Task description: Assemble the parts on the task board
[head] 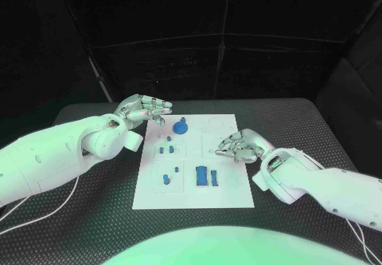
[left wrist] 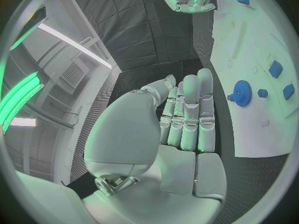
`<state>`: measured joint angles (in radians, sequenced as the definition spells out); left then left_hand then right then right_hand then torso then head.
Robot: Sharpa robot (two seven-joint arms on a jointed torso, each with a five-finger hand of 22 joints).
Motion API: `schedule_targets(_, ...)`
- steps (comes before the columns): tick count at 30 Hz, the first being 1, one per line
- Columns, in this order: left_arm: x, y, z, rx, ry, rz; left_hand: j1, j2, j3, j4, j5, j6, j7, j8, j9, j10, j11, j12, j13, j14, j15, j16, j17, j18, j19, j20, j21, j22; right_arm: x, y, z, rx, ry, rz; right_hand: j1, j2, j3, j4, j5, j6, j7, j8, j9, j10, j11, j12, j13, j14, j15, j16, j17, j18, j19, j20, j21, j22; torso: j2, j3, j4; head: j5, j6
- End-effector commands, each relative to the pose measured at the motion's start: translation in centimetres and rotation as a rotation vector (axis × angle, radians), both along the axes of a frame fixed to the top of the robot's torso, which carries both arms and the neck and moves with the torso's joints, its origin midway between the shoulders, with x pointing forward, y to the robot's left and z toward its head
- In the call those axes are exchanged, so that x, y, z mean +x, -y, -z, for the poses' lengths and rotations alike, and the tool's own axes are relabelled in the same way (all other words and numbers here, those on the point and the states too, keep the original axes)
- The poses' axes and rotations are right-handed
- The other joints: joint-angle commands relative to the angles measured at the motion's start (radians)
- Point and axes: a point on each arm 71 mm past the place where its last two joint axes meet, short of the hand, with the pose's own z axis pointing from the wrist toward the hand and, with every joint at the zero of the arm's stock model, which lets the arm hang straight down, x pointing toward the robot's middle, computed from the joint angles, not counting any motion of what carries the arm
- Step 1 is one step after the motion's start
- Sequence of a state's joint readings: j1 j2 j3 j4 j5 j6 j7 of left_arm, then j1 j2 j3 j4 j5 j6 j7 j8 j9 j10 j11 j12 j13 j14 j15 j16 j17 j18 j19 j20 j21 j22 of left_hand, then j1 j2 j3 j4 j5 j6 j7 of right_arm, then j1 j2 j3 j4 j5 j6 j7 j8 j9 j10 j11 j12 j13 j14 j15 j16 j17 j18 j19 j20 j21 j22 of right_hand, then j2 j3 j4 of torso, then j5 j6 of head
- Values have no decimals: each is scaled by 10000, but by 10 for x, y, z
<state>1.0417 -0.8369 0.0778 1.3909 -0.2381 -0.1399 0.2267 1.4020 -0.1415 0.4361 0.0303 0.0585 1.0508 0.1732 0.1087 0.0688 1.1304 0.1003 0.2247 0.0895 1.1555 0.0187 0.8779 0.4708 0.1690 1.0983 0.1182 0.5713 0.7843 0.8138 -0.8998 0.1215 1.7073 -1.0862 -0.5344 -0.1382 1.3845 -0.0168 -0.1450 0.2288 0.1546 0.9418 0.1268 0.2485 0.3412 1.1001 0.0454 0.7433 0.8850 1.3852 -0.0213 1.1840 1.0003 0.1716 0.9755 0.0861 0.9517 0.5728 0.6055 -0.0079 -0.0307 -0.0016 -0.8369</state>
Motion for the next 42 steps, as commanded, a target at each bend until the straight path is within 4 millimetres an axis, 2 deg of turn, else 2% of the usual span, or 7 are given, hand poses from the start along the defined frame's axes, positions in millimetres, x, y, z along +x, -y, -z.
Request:
schedule_targets(1,4,-2,-4,-679,475,-596,-142,-12,-93,73,-66,-115,-4,54,-13,-206,74,-22,-83,-829,163,-1227,-615,97,-813,129,-759,-441,20,6,-12,3852,-277,329,567,231,-20,-210,54,-291,265,-228,-172,-1137,311,-1408,-1174,-1846,302,-3440,-3467,21,-769,258,-1165,-692,-83,-2,-39,-22,293)
schedule_targets(16,17,-9,-2,-1440,1303,-2494,-201,145,-1219,612,-57,-1010,-61,-431,-40,-1228,737,-1524,-268,-2390,1316,-7061,-3379,169,-3890,1648,-4856,-3974,91,21,-28,6528,368,1021,964,1098,-220,-1100,177,124,847,-1845,-2012,-916,1215,-5790,-7382,-3670,1600,-10256,-8141,130,-2205,1751,-6118,-3714,-252,2,13,-78,1393)
schedule_targets(17,15,-3,3,-1041,859,-1619,-4331,469,-2135,-303,-585,-3836,-570,-1087,-688,-4232,211,-2247,-895,-5137,829,-7529,-3755,-506,-5993,797,-5713,-5093,88,23,-24,5372,246,1288,-3428,168,280,-1435,-341,-2782,225,-2485,-2407,-3968,710,-6249,-7766,-6736,1176,-10678,-8653,-516,-4472,932,-7089,-4288,-223,0,5,-79,1236)
schedule_targets(36,-14,31,-4,-673,1318,-3496,-9279,1415,-3291,-303,-585,-7262,-1732,-1087,-688,-7868,-1003,-2247,-895,-8422,-187,-8779,-4708,-880,-8565,-205,-5713,-6533,69,4,-46,6819,679,3374,-8709,168,1450,-2288,-1546,-6115,-530,-2485,-3412,-7499,-454,-7433,-8850,-10319,213,-11840,-10003,-906,-7137,48,-8354,-5728,-610,78,304,15,2358)
schedule_targets(37,-17,34,-5,-610,1351,-3672,-9597,1415,-3362,-303,-585,-7480,-1732,-1087,-688,-8100,-1003,-2247,-895,-8633,-187,-8779,-4708,-975,-8726,-272,-5713,-6620,67,3,-48,6870,680,3534,-9028,168,1450,-2288,-1546,-6321,-1268,-2485,-3412,-7710,-454,-7433,-8850,-10539,213,-11840,-10003,-924,-7298,-12,-8424,-5728,-613,79,307,16,2369)
schedule_targets(41,-25,40,-7,-464,1414,-4028,-10254,1415,-3503,-303,-585,-7934,-1732,-1087,-688,-8581,-1003,-2247,-895,-9066,-187,-8779,-4708,-1690,-9062,-411,-5713,-6803,64,1,-49,6942,674,3808,-9745,168,1450,-2288,-1546,-6767,-1268,-2485,-3412,-8210,-454,-7433,-8850,-11031,213,-11840,-10003,-1015,-7666,-134,-8587,-5728,-613,79,307,16,2369)
schedule_targets(42,-26,41,-7,-436,1424,-4090,-10357,1415,-3527,-303,-585,-8001,-1732,-1087,-688,-8657,-1003,-2247,-895,-9132,-187,-8779,-4708,-1690,-9115,-428,-5713,-6830,63,1,-49,6949,672,3841,-9873,168,1450,-2288,-1546,-6856,-1268,-2485,-3412,-8291,-454,-7433,-8850,-11119,213,-11840,-10003,-1015,-7726,-861,-8612,-5728,-613,79,307,16,2369)
